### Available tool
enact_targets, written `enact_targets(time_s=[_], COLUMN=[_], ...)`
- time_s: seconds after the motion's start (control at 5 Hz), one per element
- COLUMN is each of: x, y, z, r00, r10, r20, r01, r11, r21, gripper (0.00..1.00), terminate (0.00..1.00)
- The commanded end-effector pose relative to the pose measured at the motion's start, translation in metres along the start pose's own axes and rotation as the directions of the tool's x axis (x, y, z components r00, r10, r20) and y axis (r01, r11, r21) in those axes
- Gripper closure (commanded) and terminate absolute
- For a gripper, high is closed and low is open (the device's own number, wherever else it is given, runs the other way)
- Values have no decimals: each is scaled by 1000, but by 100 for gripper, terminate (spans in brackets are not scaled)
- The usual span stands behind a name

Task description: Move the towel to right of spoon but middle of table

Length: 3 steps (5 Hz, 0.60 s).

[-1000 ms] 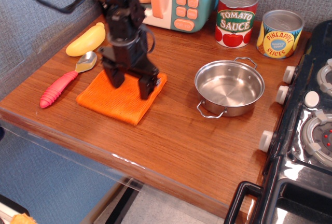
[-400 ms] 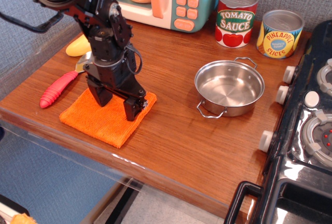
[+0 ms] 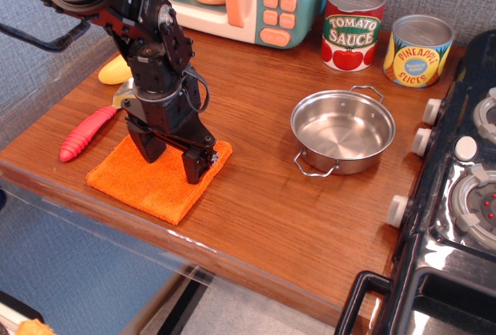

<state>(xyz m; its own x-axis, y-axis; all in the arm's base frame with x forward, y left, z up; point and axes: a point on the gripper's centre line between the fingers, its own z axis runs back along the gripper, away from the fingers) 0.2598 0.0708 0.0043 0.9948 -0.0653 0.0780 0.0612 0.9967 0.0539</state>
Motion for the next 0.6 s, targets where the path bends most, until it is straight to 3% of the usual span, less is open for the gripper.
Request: enact_targets(time_s=[0.0,0.2,0.4], x=[3,-4,-9], y=[6,10,12], z=[40,66,77], r00=[997,993,993], r10=[-40,-48,-39], r20=[64,107,115], r01=[43,55,49], r11=[998,996,995], r21=[-40,-67,-83], gripper=[0,0,0], terminate=[0,0,0])
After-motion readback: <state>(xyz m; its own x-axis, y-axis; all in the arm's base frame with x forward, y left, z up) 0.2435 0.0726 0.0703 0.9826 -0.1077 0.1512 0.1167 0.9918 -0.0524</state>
